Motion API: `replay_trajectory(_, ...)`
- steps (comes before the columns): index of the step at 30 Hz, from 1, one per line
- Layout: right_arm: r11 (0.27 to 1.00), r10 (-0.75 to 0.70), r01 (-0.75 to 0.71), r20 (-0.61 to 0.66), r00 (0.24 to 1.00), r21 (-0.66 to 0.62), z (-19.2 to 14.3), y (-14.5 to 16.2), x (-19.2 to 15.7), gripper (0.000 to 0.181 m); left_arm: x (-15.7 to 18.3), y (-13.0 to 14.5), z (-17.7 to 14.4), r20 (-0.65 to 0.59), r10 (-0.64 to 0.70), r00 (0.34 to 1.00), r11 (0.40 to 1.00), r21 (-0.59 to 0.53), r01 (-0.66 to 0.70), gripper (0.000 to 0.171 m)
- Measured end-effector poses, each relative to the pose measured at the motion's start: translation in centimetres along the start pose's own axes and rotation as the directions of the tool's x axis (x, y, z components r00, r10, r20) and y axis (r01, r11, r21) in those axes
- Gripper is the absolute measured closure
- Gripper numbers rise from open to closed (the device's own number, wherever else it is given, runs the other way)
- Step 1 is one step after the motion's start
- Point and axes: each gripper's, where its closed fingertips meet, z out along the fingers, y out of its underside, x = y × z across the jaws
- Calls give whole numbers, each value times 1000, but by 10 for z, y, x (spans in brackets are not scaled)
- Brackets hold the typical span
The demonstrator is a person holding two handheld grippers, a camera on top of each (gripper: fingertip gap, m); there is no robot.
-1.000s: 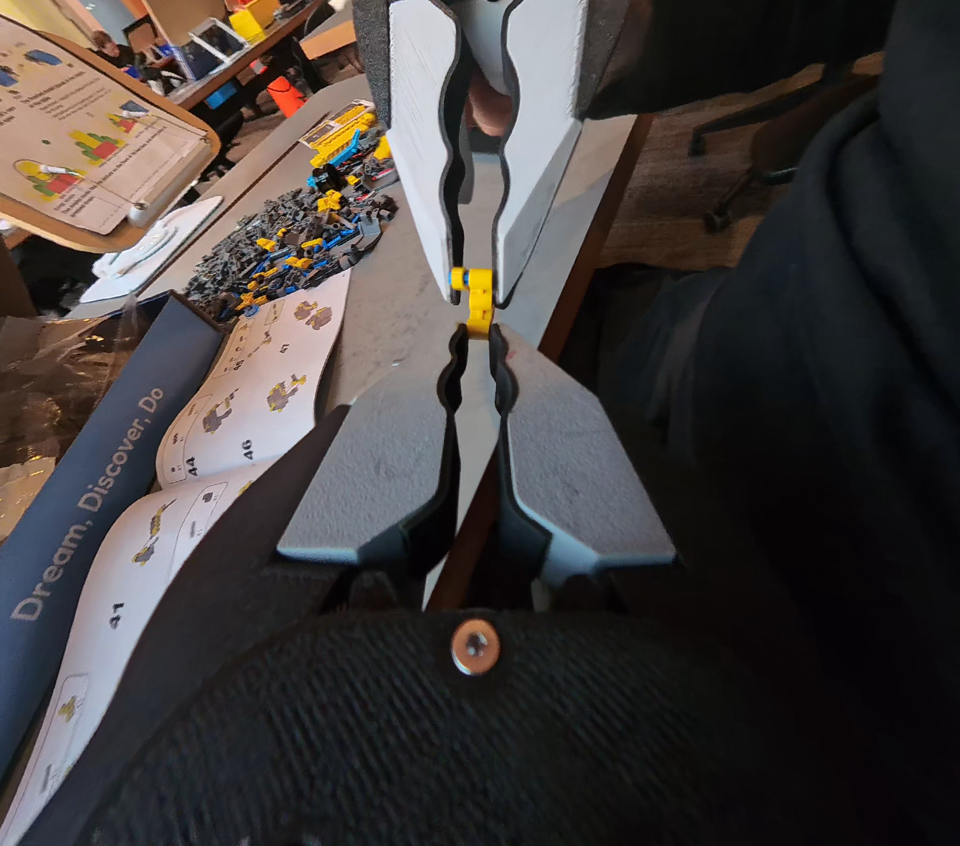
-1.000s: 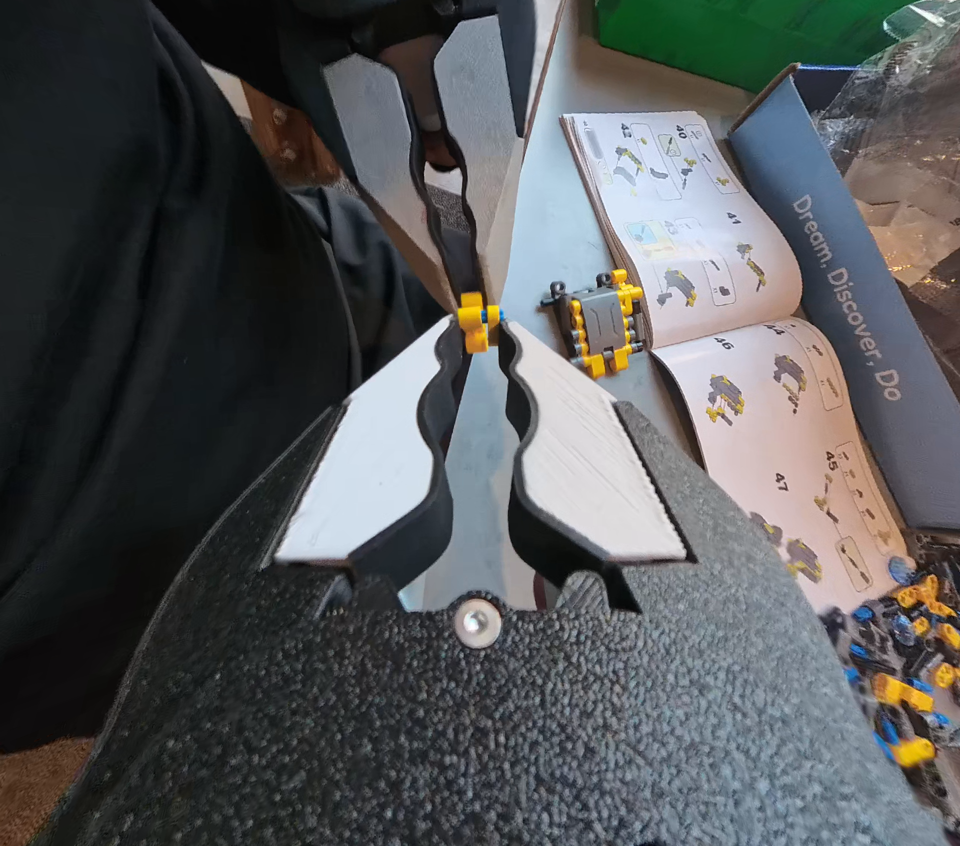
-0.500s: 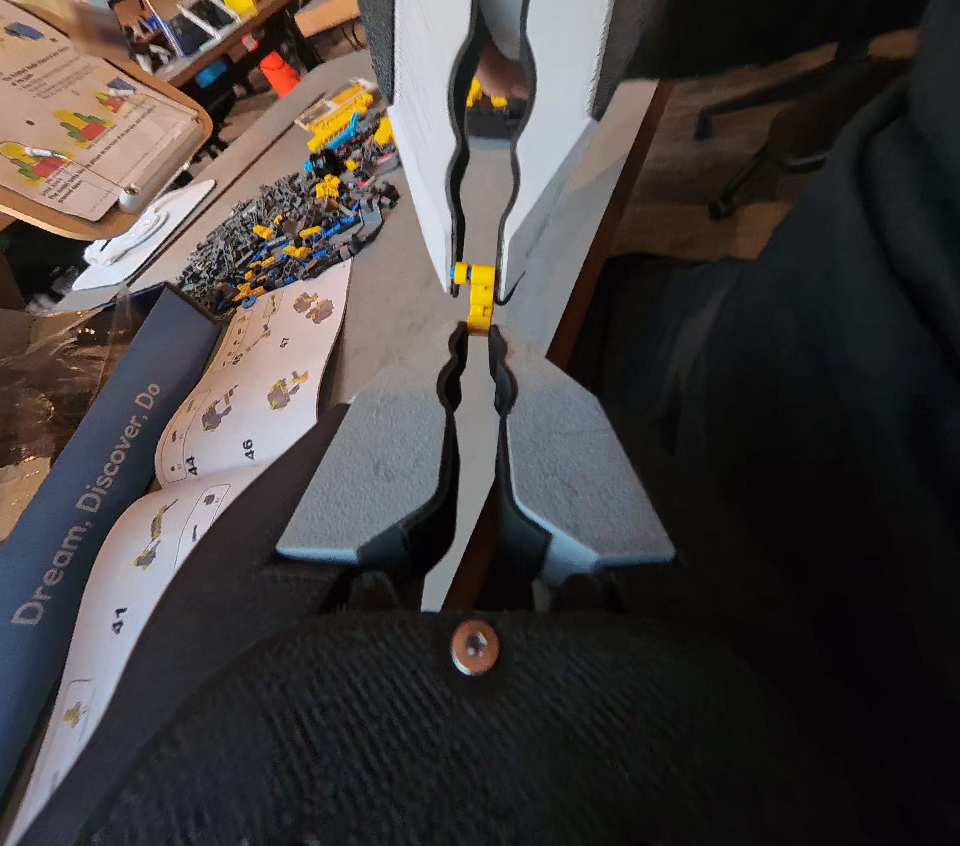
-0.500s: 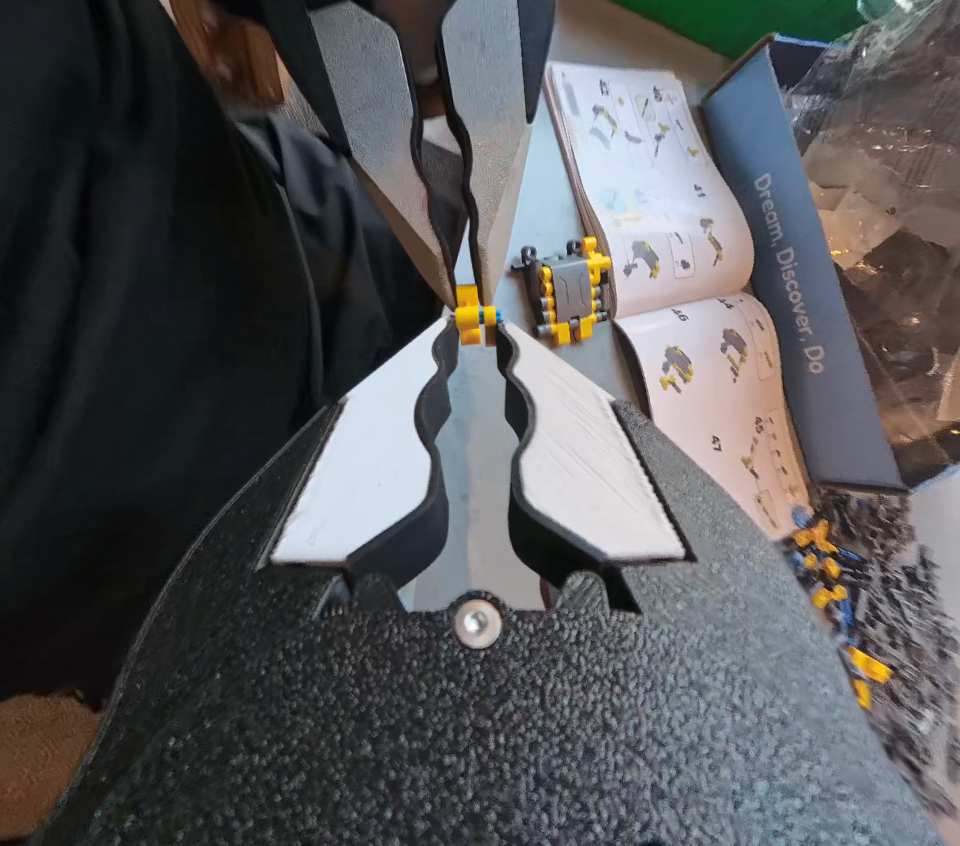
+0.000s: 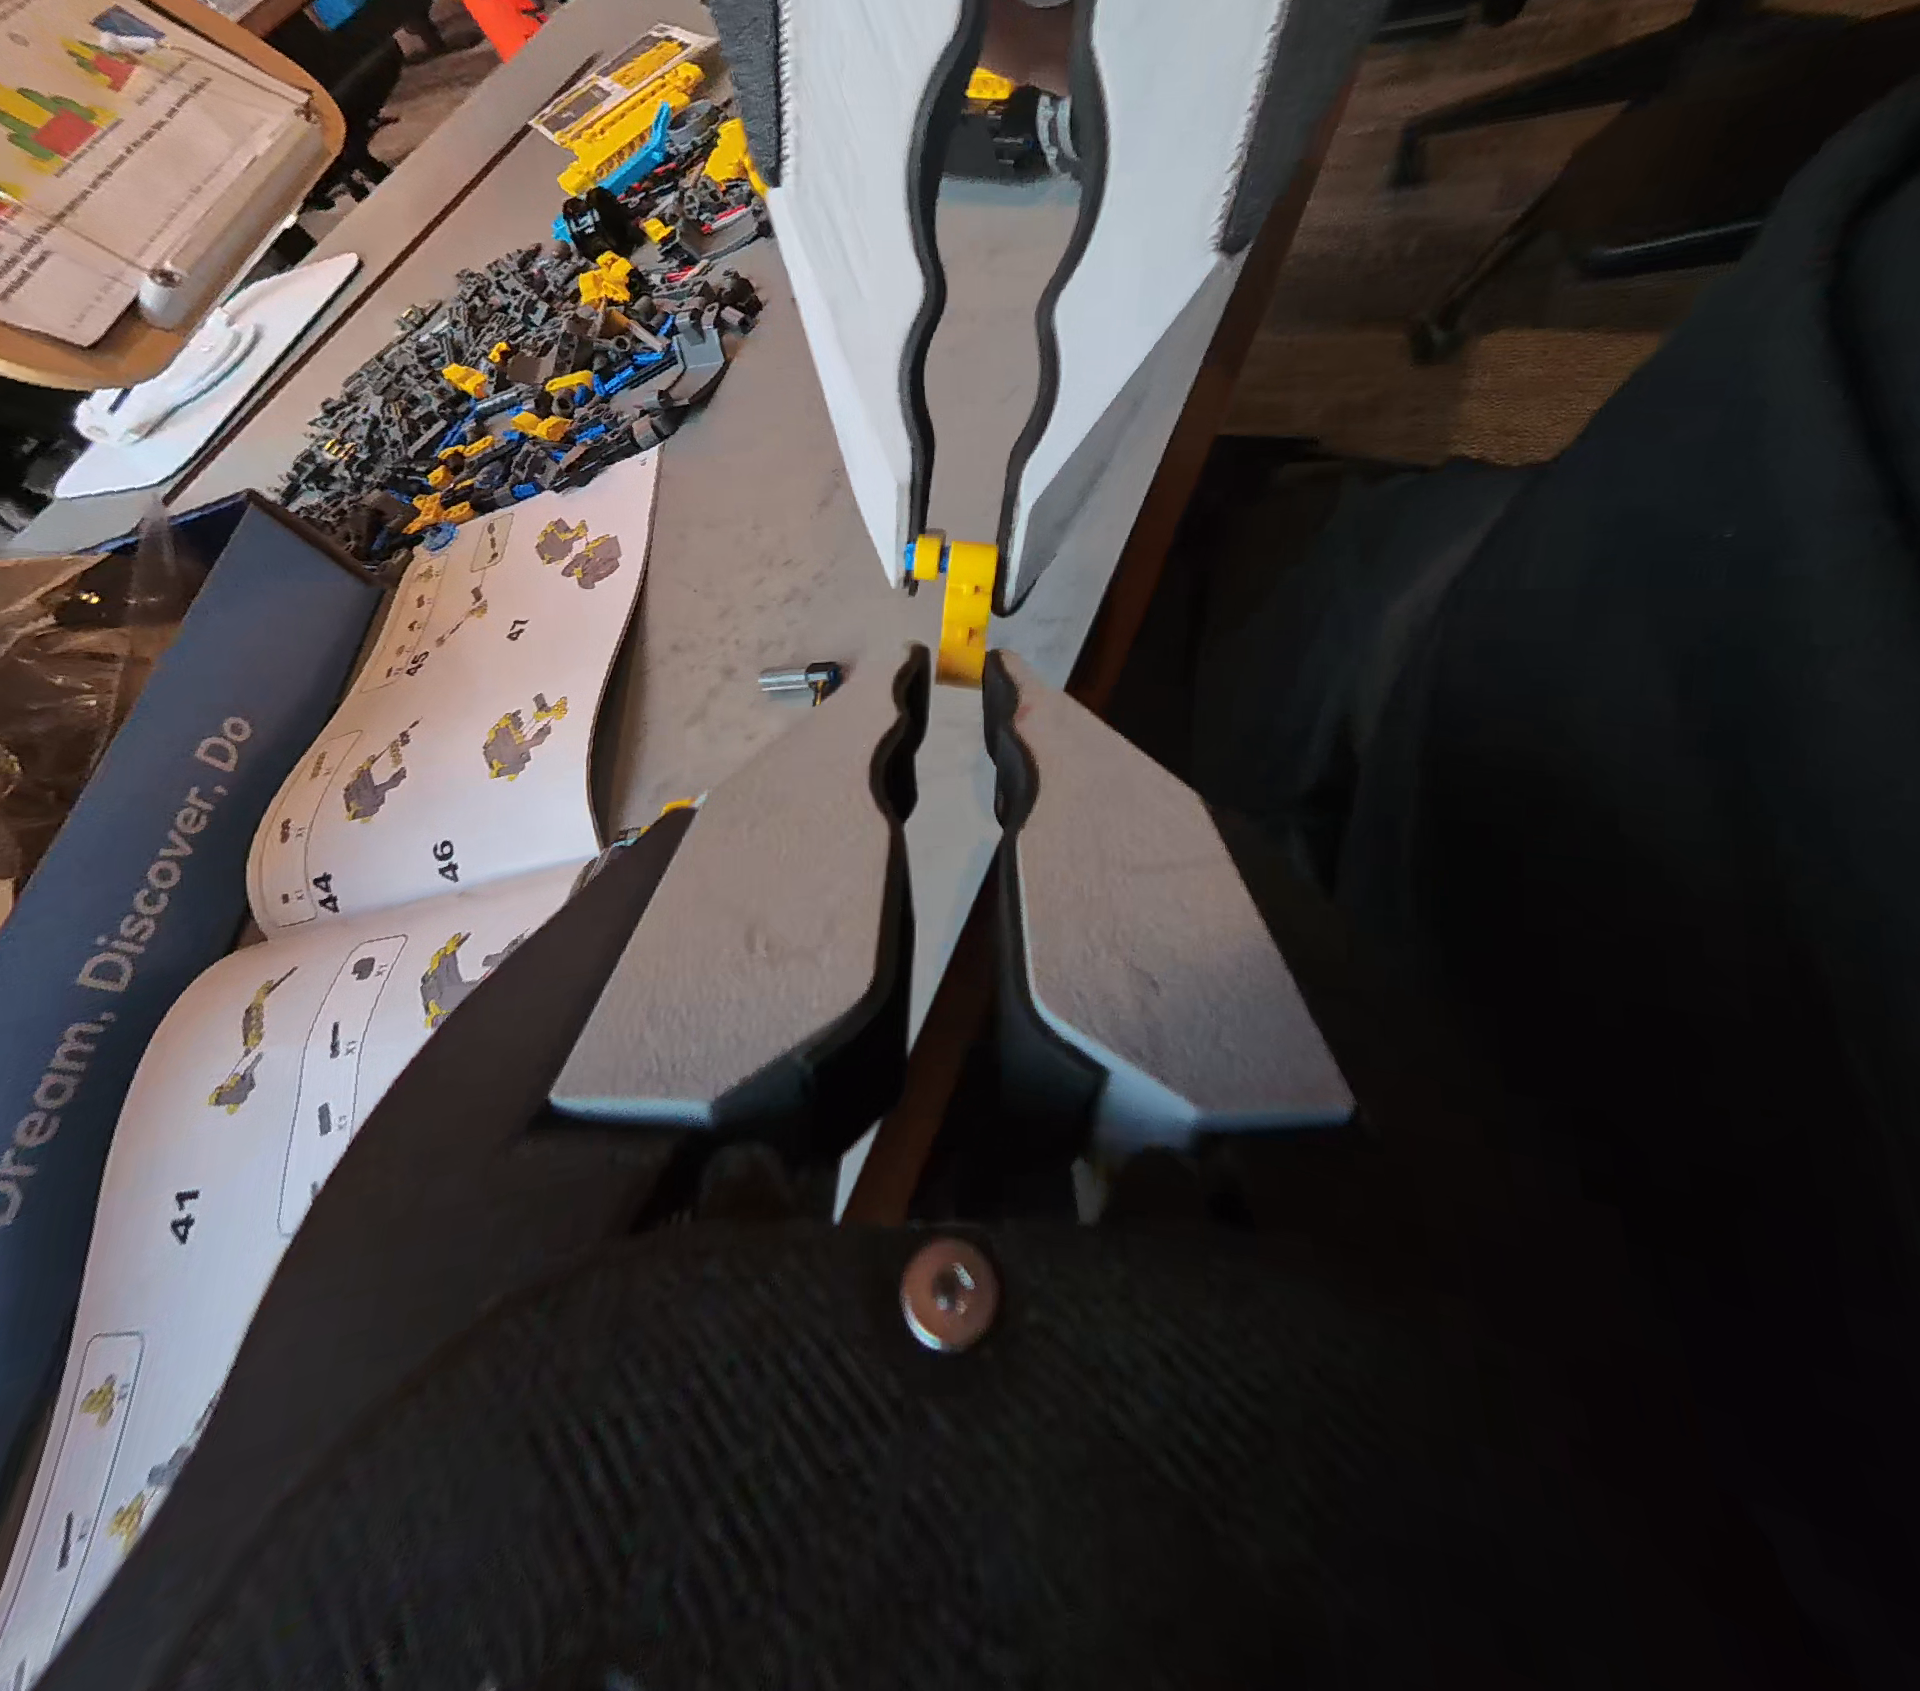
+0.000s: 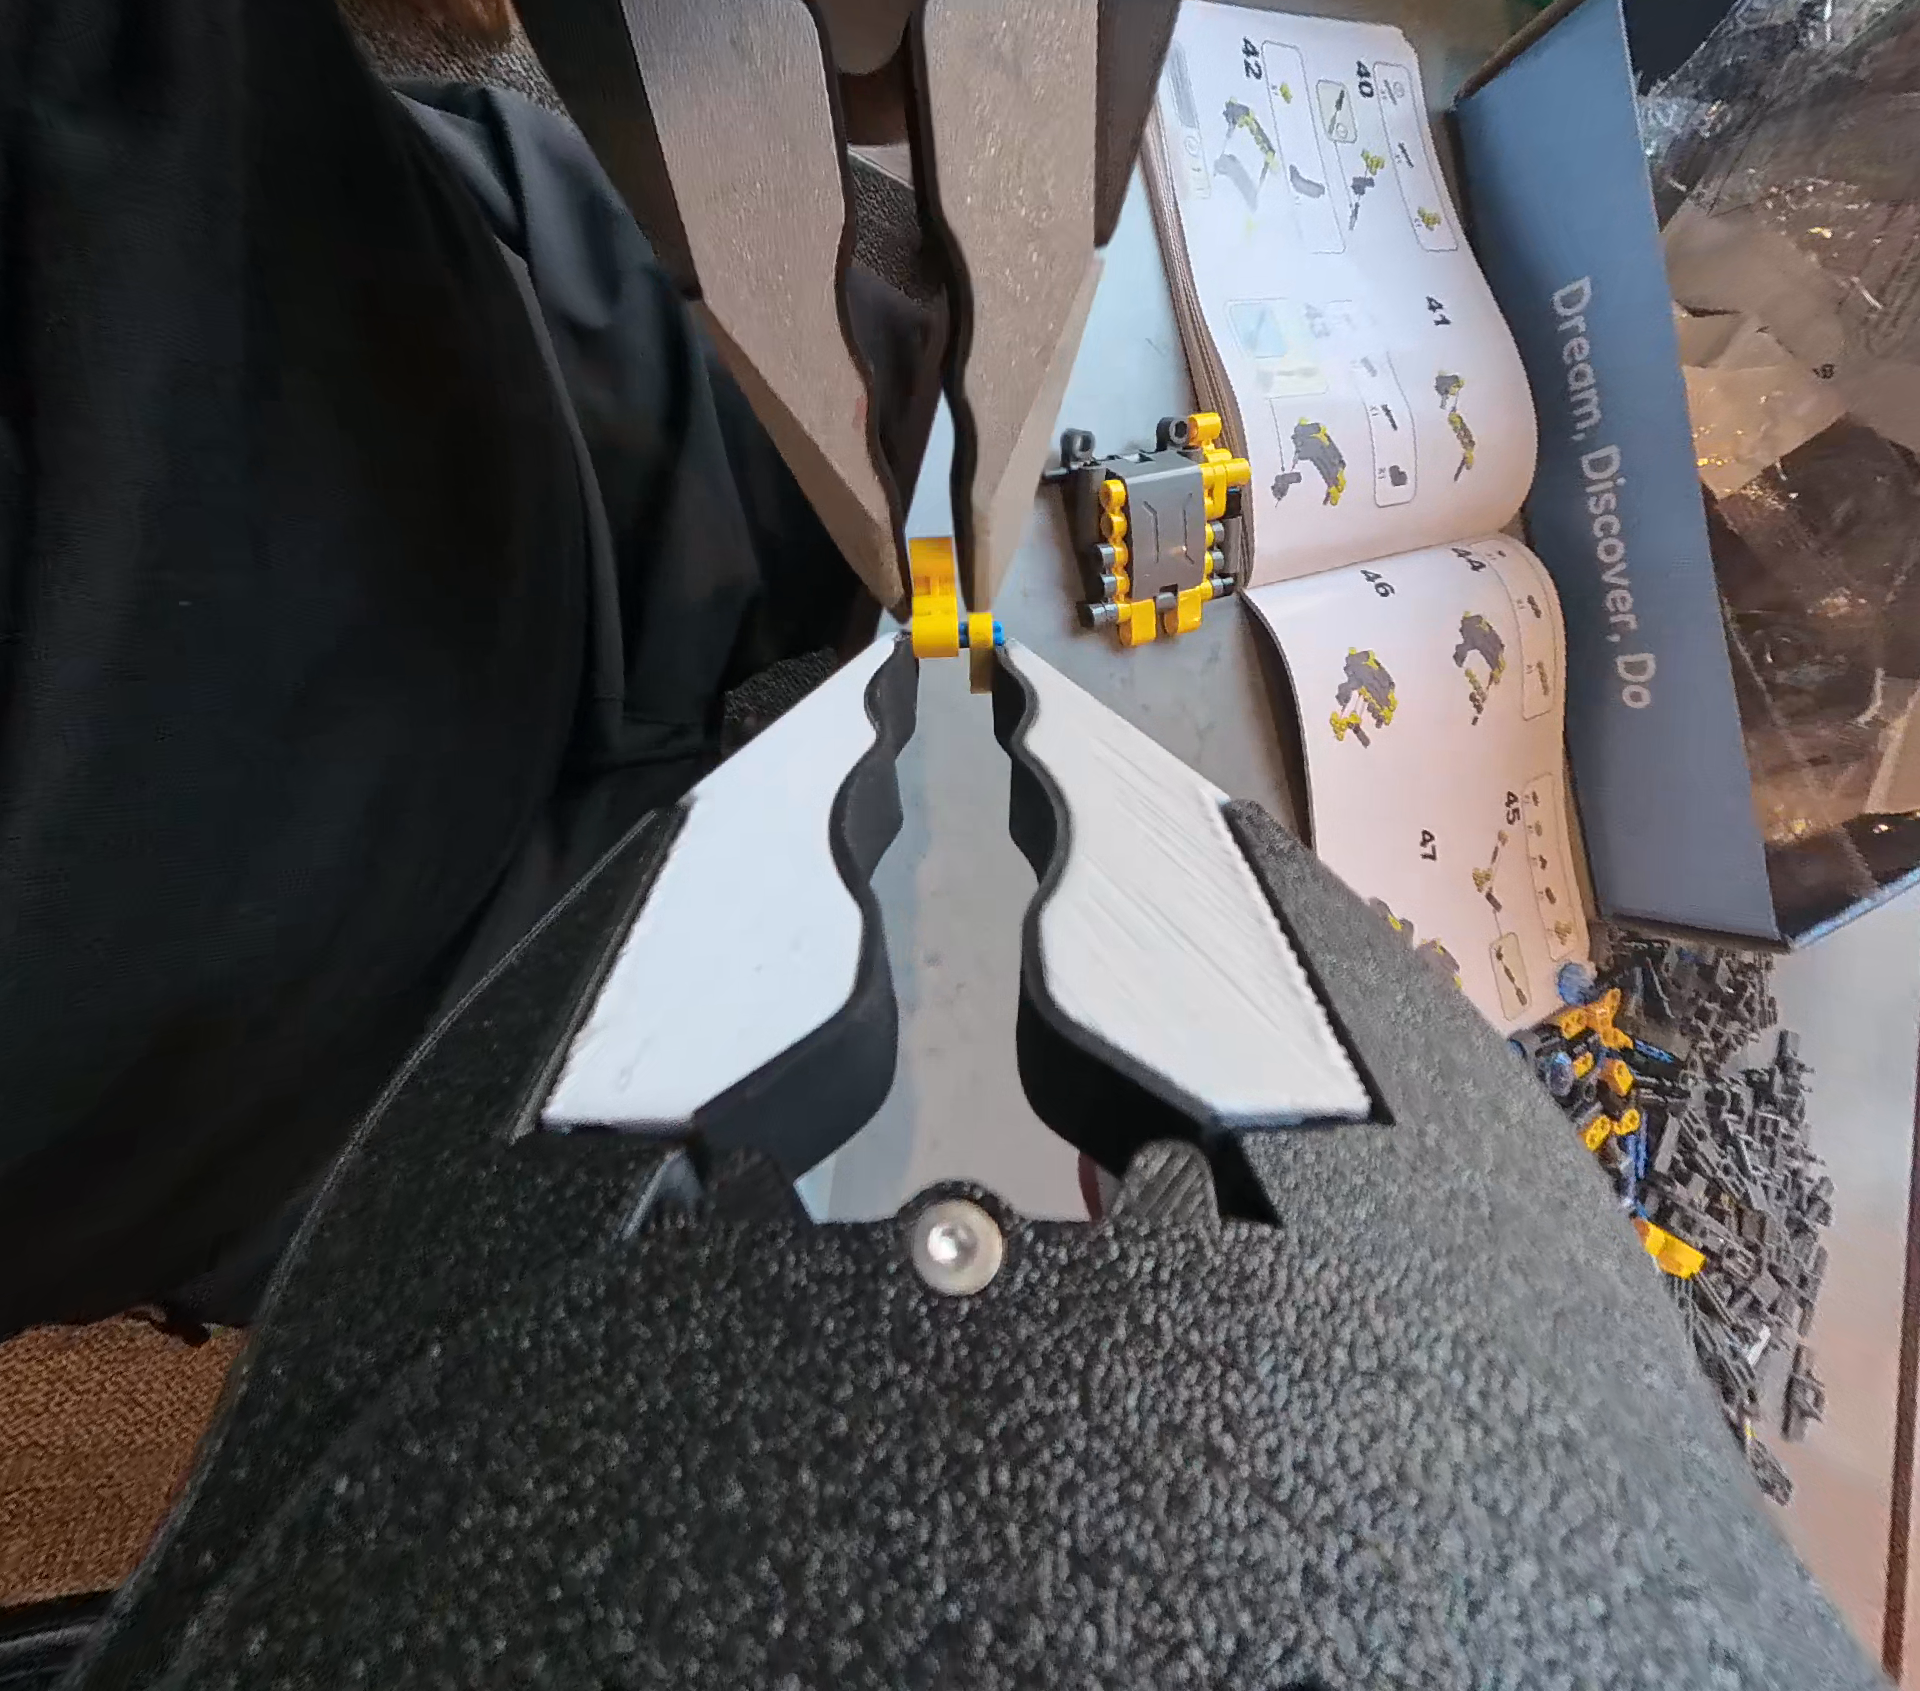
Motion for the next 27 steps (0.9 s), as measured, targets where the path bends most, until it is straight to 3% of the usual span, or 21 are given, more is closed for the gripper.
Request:
replay_trajectory(7,997,-2,1,10,1000,81,-3,-6,-3,167,3,-2,-1,39,85,996,996,-12,-84,166)
replay_trajectory(10,995,43,-48,52,998,93,-2,0,-5,154,3,-4,-1,49,97,994,995,9,-97,166)
replay_trajectory(19,985,90,-105,107,990,136,-7,-4,-8,167,6,-7,1,44,103,994,994,42,-105,166)
replay_trajectory(27,995,-63,61,25,998,77,-5,-4,-9,169,10,-5,1,-28,37,999,999,41,-36,166)
